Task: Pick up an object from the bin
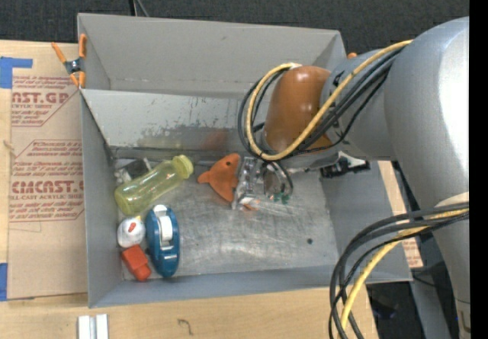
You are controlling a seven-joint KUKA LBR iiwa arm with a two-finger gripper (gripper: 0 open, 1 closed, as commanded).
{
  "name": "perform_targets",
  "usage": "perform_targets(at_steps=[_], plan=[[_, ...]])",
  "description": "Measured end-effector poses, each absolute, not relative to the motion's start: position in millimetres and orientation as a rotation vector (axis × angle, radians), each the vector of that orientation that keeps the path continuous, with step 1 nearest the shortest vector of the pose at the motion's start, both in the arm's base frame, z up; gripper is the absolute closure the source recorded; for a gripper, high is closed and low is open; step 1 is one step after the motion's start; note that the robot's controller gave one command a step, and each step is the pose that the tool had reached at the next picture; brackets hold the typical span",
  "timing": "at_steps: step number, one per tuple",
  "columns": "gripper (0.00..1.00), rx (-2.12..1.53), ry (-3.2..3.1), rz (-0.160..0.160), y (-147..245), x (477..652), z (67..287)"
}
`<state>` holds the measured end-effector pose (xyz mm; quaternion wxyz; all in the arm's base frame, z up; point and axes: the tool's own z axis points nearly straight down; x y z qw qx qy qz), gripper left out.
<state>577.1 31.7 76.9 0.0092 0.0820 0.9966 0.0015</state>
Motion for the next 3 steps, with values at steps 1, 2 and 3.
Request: perform_targets(at_steps=[1, 2, 3], plan=[[1.0, 0.25, 3.136, 0.001, 30, 574.0, 118], [0.0, 0.245, 3.132, 0.002, 43, 589.5, 136], [0.0, 0.245, 3.131, 0.001, 43, 589.6, 137]])
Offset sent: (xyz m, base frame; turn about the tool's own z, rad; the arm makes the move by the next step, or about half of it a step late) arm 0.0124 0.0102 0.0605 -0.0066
